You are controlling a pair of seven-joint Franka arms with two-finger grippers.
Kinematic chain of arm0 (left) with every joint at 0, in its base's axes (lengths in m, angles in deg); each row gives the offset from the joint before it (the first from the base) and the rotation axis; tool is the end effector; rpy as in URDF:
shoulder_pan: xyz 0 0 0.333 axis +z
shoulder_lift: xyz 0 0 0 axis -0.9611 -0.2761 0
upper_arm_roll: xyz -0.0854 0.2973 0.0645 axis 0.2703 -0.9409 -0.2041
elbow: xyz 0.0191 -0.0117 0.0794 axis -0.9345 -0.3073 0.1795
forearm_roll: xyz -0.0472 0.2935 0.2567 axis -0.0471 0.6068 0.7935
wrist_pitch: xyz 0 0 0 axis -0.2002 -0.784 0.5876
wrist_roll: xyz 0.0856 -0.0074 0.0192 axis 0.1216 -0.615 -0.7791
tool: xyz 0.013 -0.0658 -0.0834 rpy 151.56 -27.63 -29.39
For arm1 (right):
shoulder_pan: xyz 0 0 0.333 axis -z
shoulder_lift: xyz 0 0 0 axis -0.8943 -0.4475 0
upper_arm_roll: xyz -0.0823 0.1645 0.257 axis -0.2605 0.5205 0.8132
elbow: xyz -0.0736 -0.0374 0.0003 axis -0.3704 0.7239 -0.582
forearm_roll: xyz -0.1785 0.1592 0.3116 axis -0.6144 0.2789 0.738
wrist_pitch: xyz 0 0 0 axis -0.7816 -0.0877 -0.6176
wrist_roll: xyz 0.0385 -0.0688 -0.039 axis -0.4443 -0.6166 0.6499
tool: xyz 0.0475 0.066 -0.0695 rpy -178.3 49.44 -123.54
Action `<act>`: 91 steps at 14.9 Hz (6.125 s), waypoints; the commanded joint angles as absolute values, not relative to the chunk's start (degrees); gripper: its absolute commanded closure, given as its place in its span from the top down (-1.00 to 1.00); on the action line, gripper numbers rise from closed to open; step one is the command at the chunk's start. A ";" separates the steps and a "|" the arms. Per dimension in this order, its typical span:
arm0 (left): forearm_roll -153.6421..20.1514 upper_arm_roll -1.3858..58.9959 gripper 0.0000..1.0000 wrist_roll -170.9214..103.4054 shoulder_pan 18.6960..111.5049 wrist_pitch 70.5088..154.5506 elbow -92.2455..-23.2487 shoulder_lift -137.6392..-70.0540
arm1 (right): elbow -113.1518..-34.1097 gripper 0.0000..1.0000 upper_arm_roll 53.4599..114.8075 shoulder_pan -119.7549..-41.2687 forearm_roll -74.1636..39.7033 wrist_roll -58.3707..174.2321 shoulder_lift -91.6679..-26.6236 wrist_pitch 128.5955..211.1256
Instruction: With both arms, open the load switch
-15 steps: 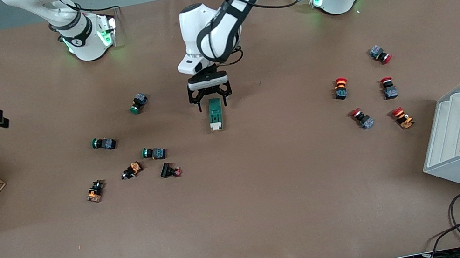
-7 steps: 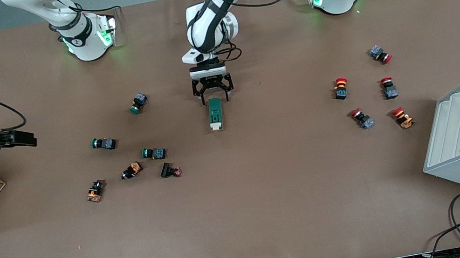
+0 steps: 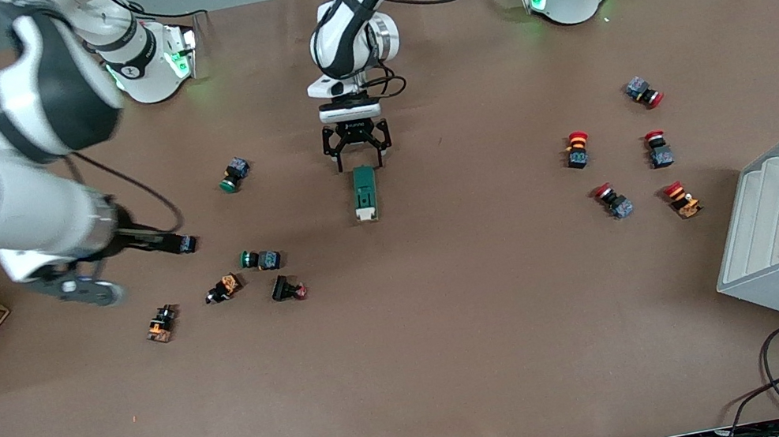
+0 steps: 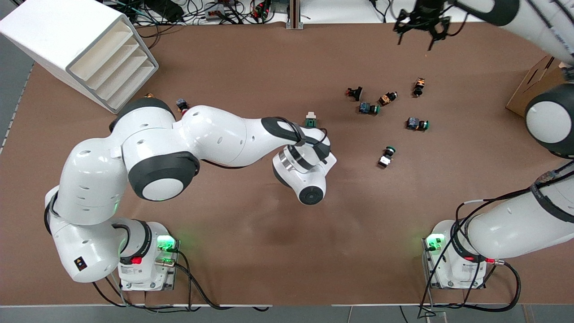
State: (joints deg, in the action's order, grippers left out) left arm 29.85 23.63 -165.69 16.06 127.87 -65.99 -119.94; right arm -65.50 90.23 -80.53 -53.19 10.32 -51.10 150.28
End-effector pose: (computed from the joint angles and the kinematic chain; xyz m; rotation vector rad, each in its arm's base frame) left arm 0.2188 -0.5692 0.1138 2.8460 -0.0308 1.2039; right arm 0.5931 0.1910 0.4669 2.9848 -0.6619 -0.2547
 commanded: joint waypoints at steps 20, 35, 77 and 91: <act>36.47 23.14 0.95 -174.35 10.87 119.91 -66.49 -124.19 | -53.36 1.00 89.85 -100.85 -39.40 -55.65 -82.79 166.83; 36.38 23.22 0.99 -177.16 9.73 115.69 -66.40 -125.33 | -50.38 1.00 89.93 -103.76 -39.31 -56.09 -82.79 153.13; 35.59 23.31 0.99 -176.55 9.55 112.70 -66.32 -125.34 | -50.46 1.00 93.10 -105.07 -40.37 -56.70 -83.05 145.64; 34.36 23.31 0.99 -176.37 9.81 112.70 -66.32 -124.46 | -49.84 1.00 92.66 -102.62 -42.64 -53.21 -81.22 145.47</act>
State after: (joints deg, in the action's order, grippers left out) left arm 36.31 23.41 -175.68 9.13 113.28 -66.36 -123.38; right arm -49.24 92.57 -104.41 -41.18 -55.71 -83.47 145.86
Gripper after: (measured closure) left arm 0.000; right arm 0.000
